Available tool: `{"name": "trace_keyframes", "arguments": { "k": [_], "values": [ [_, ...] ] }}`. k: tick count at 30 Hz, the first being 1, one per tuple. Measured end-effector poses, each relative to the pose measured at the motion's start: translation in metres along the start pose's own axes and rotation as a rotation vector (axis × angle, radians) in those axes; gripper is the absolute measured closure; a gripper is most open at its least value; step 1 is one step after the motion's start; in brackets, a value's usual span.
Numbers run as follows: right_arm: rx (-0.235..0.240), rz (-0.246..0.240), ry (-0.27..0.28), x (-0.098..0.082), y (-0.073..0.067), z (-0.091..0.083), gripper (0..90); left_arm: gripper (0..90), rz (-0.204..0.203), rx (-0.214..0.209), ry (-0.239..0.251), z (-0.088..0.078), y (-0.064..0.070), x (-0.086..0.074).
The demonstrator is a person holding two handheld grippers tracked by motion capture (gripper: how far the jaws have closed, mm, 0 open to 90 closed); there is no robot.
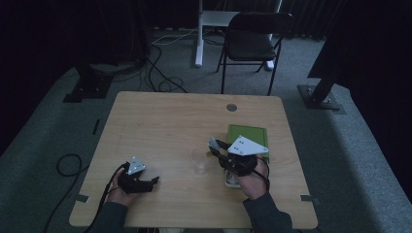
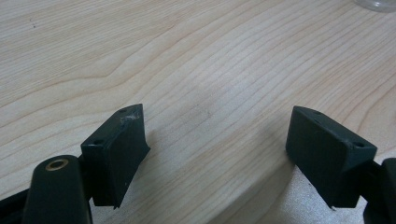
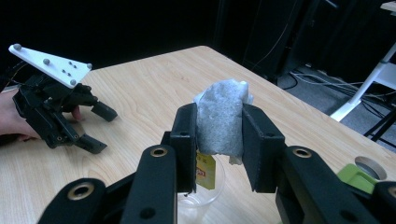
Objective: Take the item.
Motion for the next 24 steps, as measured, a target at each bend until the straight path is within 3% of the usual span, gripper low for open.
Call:
{"name": "trace_keyframes", "arguments": {
  "k": [24],
  "values": [
    [0.014,0.016,-0.005,0.006,-0.001,0.025,68.1,21.1,0.000,0.000,0.001,0.000,0.000,0.000]
  ]
}}
Point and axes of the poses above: each handheld gripper's, and its own axes: z roughly forward along the jaws, x roughly out of its top, y roughly to its right, the point moved 5 cm from there along z, roughly forward along the jaws, and after that the axes turned 6 degrees about y, right-handed, at the moved point
